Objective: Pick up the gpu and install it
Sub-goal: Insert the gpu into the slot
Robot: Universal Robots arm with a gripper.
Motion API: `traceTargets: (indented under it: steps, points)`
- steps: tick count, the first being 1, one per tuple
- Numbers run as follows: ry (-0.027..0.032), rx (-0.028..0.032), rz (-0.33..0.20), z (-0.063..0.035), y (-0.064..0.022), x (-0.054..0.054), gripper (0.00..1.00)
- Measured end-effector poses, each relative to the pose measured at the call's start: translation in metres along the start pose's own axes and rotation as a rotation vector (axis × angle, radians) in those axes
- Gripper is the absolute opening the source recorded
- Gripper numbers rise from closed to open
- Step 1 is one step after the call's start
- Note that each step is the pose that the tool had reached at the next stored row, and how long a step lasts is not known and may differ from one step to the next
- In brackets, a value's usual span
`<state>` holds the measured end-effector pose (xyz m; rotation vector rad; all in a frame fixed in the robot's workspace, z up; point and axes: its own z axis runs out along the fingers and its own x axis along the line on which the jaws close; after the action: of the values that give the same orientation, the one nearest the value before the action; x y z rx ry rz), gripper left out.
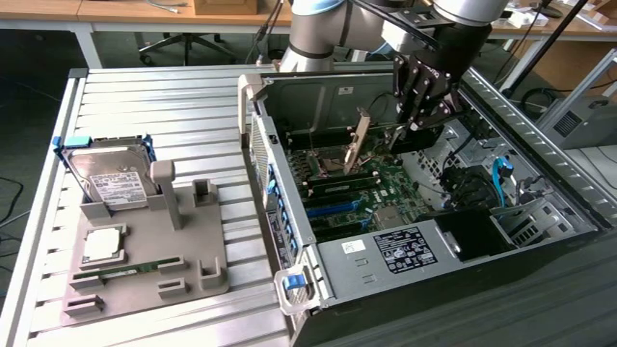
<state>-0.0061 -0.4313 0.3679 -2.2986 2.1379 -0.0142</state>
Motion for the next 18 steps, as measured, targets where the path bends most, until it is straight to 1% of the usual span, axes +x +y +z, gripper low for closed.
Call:
traceTargets:
  steps: [10, 18]
  points:
    - [0.001, -0.0001, 0.0, 0.0014, 0.0014, 0.0033, 0.27]
    - [0.006, -0.0004, 0.0, 0.0026, 0.0022, 0.0062, 0.27]
